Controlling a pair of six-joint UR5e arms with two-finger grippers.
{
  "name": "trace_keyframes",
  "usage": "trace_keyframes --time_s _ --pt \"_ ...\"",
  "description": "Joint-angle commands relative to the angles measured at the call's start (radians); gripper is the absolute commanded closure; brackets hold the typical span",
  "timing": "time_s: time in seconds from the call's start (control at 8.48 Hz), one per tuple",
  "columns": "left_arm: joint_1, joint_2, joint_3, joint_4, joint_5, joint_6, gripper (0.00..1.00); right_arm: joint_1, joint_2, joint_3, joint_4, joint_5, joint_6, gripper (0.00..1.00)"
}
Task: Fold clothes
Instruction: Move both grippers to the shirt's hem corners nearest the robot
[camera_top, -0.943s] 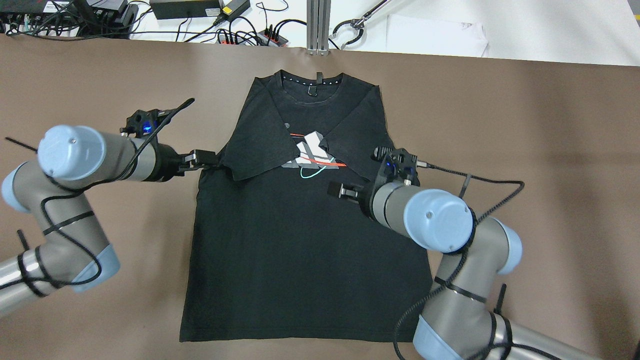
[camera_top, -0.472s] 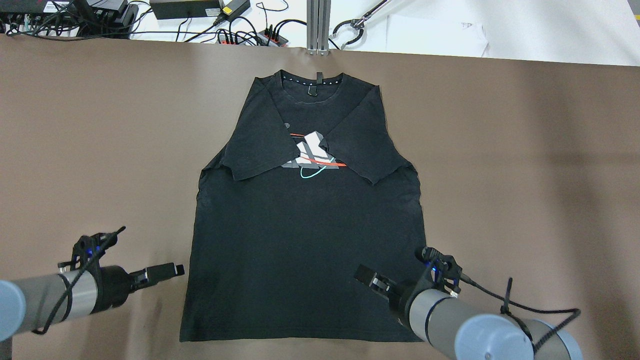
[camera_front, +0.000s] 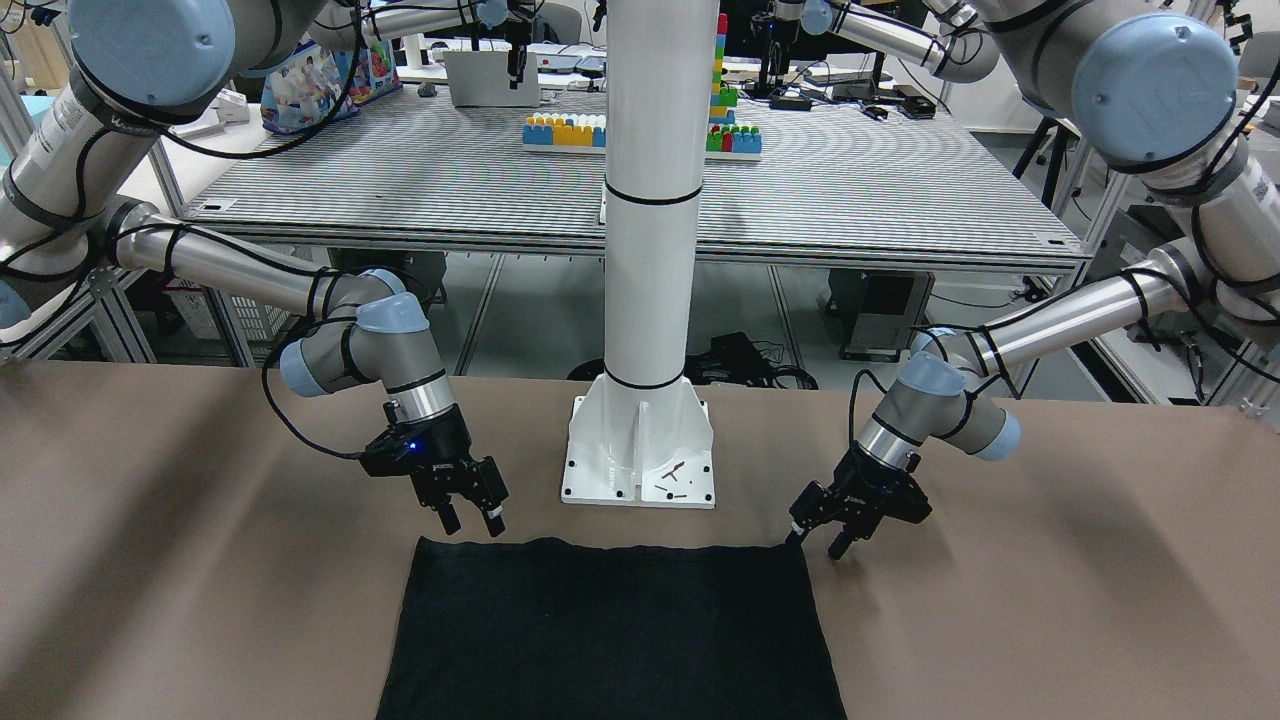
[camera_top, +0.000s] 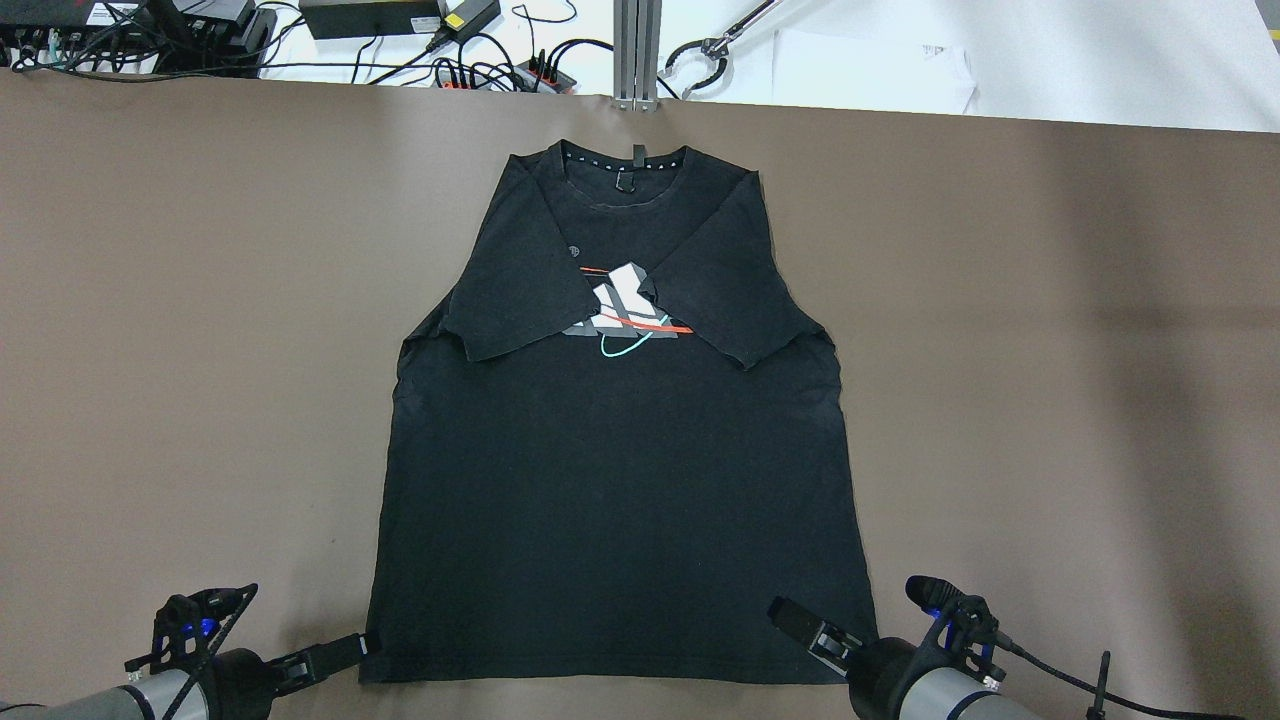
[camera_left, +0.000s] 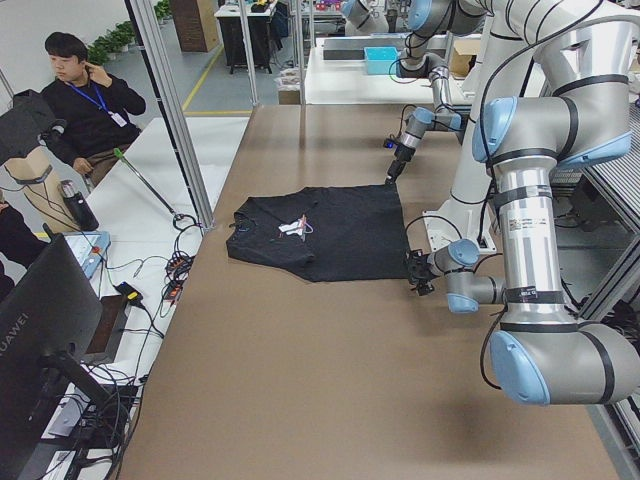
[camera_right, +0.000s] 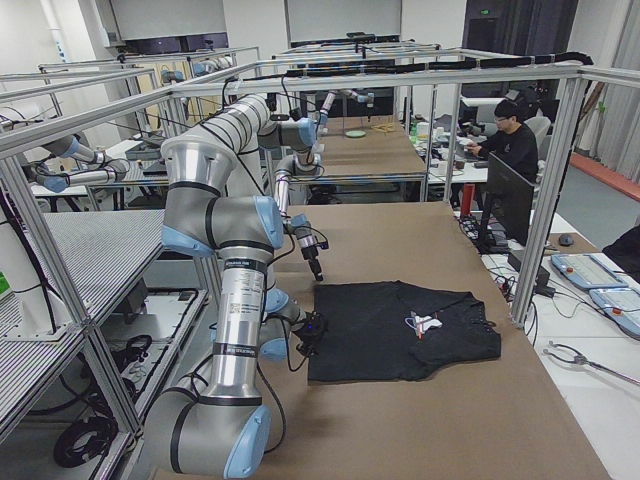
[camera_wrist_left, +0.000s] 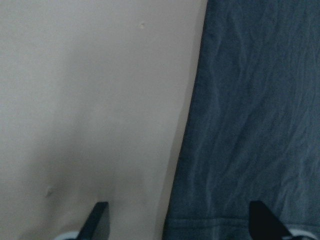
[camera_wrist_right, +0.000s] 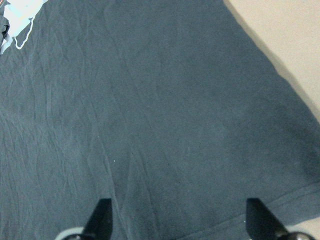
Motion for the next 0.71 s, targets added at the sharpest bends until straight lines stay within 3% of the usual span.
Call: trace_keyframes --time_s 0.0,0.35,0.59 --pt "0.016 -0.024 -0.003 0.028 0.023 -0.009 0.0 -0.002 -0.001 0.003 0.004 0.0 0.0 0.06" --pt "0.019 -0.086 -0.006 0.13 0.036 -0.038 0.0 -0.002 0.004 0.003 0.004 -0.002 0.0 0.06" --pt "0.018 -0.08 -0.001 0.132 0.037 -0.038 0.09 -0.002 0.005 0.003 0.004 -0.002 0.001 0.06"
